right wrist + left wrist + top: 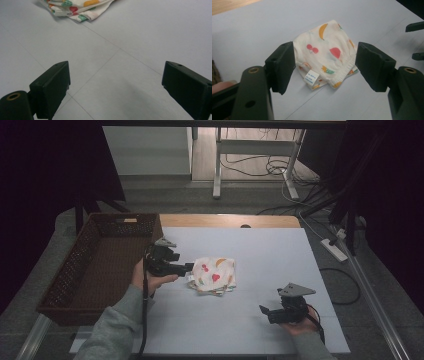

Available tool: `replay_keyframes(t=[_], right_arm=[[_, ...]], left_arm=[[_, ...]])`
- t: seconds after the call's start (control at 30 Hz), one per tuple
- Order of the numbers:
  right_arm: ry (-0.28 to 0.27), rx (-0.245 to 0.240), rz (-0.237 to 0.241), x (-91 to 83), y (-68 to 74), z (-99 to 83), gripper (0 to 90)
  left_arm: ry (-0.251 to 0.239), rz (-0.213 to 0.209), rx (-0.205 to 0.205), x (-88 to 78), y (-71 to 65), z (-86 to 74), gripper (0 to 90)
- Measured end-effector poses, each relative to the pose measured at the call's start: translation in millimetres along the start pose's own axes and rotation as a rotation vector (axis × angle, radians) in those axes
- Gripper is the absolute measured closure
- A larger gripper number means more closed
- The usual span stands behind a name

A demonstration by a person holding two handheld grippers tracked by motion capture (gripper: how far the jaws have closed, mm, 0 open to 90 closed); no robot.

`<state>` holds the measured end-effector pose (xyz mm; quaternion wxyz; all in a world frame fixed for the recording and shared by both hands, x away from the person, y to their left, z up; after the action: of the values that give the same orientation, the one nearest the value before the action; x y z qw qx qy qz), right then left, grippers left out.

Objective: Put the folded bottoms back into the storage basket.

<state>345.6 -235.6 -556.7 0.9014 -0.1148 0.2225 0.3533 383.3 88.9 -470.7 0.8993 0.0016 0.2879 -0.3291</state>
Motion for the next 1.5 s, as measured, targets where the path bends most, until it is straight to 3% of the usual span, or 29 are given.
replay_keyframes(t=[0.5, 0.83, 1.2, 1.33, 1.5], right_arm=[[-0.002, 0.001, 0.006, 0.4, 0.3, 0.3, 8.7], [-0.008, -0.001, 0.016, 0.8, 1.7, 1.0, 8.7], [-0.001, 0.003, 0.023, 3.0, 2.7, 0.5, 8.9], [0.001, -0.001, 0.026, 3.5, 3.5, 0.2, 8.8], [0.001, 0.0, 0.026, 3.2, 3.4, 0.2, 8.8]], left_arm=[[0.026, 0.002, 0.012, 16.8, -1.0, 4.3, 31.9], [0.037, 0.0, 0.036, 25.4, -10.2, 9.6, 32.0], [0.071, 0.014, 0.032, 51.0, -3.5, 8.5, 32.4], [0.06, 0.035, 0.018, 59.6, 0.4, 7.2, 33.2], [0.076, 0.025, 0.021, 68.2, 0.9, 4.3, 32.9]])
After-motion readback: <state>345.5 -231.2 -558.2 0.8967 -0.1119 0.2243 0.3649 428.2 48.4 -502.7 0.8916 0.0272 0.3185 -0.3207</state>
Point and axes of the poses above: each handheld gripper's, and its own axes: x roughly forward along the jaws, z roughly out of its top, y roughly to its left, the point moved 8 cm from there along x, roughly forward along the jaws, and after that the axes turned 12 degrees about -y, right-handed, at the moved point
